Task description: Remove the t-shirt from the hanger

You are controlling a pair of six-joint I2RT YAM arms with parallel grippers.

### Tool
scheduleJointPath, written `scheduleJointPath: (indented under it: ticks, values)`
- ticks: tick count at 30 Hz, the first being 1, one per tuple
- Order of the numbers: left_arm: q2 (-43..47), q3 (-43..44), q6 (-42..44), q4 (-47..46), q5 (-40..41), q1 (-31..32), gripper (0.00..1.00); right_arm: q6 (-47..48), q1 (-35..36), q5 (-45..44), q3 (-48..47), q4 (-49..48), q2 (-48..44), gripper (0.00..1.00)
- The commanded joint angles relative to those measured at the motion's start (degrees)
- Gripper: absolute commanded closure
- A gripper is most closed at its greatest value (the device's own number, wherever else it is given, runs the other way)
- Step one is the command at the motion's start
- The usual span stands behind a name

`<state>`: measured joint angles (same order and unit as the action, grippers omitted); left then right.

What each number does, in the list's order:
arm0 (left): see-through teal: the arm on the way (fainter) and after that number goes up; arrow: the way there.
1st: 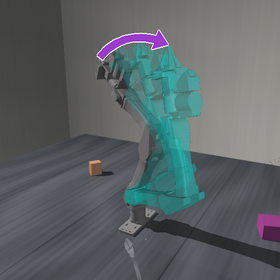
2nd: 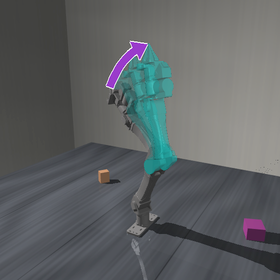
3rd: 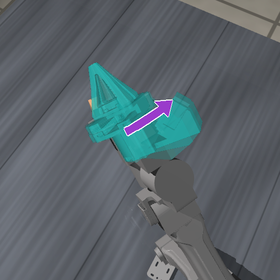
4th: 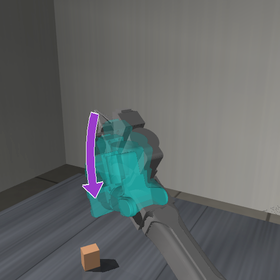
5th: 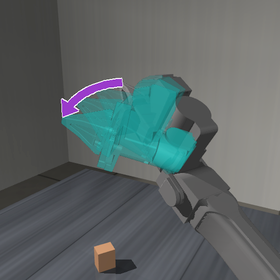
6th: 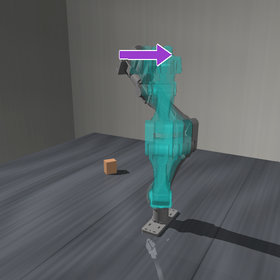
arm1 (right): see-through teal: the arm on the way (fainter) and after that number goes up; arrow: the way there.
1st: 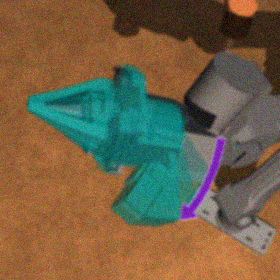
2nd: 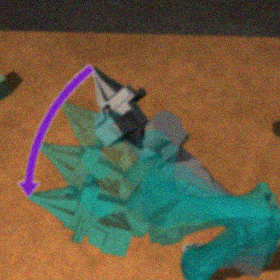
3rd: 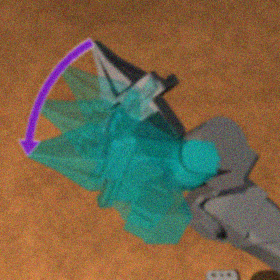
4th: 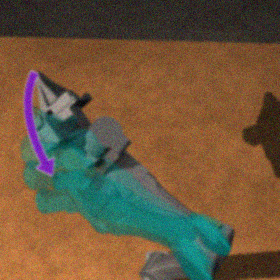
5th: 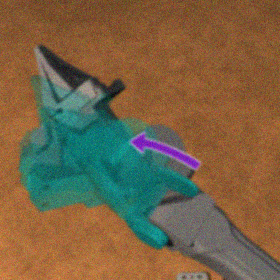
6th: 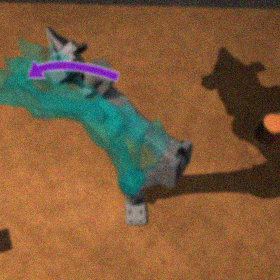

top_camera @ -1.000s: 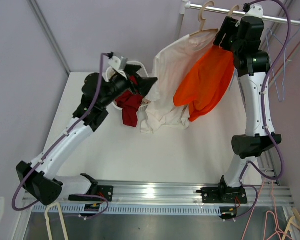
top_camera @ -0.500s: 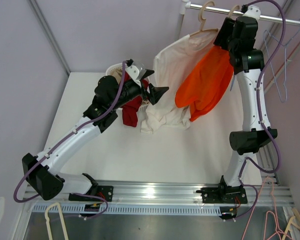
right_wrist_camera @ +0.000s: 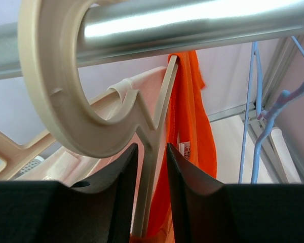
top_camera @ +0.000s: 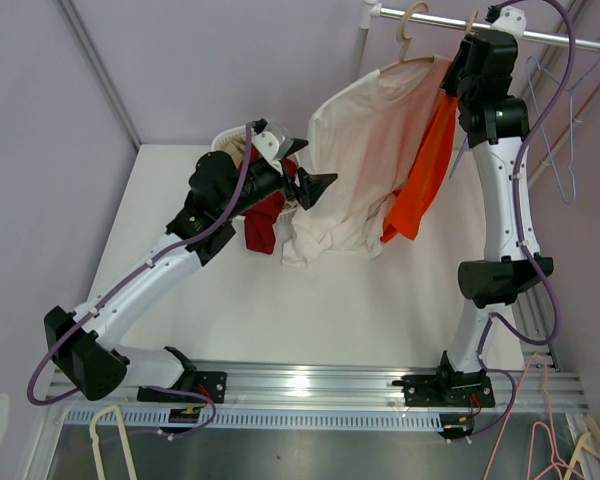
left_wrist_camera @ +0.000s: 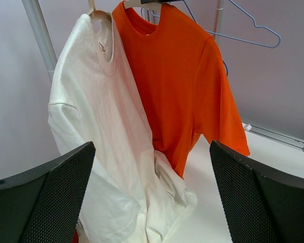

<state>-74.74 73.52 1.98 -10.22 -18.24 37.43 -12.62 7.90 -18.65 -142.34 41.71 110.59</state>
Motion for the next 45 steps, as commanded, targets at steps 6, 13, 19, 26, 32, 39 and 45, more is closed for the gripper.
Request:
scheduleJointPath:
  ticks: [6, 13, 19, 26, 32, 39, 45]
  values:
    - [-0.1, 1.8, 1.6, -2.5, 0.0, 0.1, 0.01, 1.4, -0.3, -1.5, -2.7, -1.3, 1.7, 0.73]
    - [-0.3, 1.7, 1.9, -2.4, 0.2, 0.1, 0.01, 2.0, -0.7, -2.4, -2.8, -2.0, 2.2, 0.90]
    - [-0.1, 1.8, 1.5, -2.6, -0.1, 0.1, 0.01, 5.6, 0.2, -5.0, -2.9, -4.9, 1.0, 0.95]
    - [0.4, 1.9, 0.9, -2.5, -0.3, 0.2, 0.01, 8.7, 1.1, -4.9, -2.8, -9.7, -1.9, 1.00]
    - [1.1, 1.9, 2.2, -2.4, 1.6, 2.6, 0.00, 10.1, 2.7, -2.5, -1.7, -11.1, -5.5, 1.00]
    - [3.5, -0.8, 11.4, -5.1, 9.3, 11.2, 0.01, 10.6, 6.7, -1.9, 3.6, -11.8, -11.6, 1.00]
    - [6.5, -5.9, 11.9, -8.9, 13.5, 20.0, 0.00, 7.3, 9.0, -1.6, 11.8, -11.7, -18.8, 1.00]
